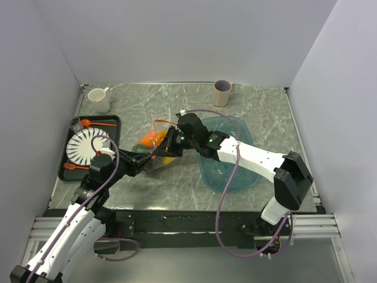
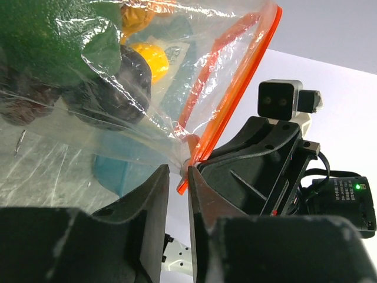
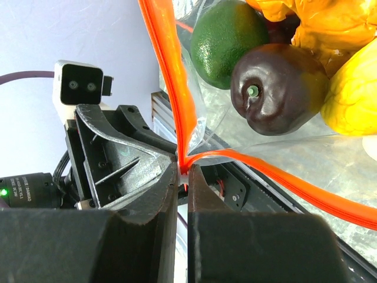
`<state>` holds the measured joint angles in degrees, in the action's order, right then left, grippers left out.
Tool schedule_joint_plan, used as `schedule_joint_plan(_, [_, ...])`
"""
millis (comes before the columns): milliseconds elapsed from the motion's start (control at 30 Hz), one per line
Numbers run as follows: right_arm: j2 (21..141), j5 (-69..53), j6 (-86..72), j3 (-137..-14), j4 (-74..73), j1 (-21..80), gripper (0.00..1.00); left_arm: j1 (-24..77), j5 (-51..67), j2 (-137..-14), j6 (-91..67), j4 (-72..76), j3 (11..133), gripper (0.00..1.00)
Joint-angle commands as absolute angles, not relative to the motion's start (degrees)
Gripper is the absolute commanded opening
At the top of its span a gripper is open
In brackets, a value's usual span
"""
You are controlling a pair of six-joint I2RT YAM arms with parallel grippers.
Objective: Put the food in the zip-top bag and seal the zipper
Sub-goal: Zip the zipper food storage bag at the center of the board.
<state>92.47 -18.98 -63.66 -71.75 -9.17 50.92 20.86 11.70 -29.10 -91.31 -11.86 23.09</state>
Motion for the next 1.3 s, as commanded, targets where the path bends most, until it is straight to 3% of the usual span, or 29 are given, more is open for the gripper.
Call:
schedule_joint_plan(0, [92.6, -19.8, -64.5, -75.2, -6.2, 51.0, 0.00, 22.3, 12.9, -27.8, -91.9, -8.5, 22.9, 0.25])
schedule_joint_plan(267, [92.9, -20.5, -64.5, -75.4, -5.9, 51.0, 0.00, 23.1, 13.3, -30.3, -92.0, -5.2, 23.0, 0.12])
schedule_joint_plan(433, [92.6, -20.4, -64.4, -75.1, -6.1, 51.0, 0.00, 24.6, 12.8, -32.2, -92.3, -2.9, 23.5, 0.11])
schedule_joint_plan(567, [92.6, -20.3, -64.6, -75.0, -6.0, 51.0, 0.00, 25.9, 12.0, -32.6, -92.3, -3.0, 24.0, 0.01])
schedule_joint_plan(1267, [90.4, -18.8, -66.3, -73.3, -3.4, 49.0, 0.00, 26.9, 10.8, -25.9, -92.3, -8.3, 21.1, 0.01])
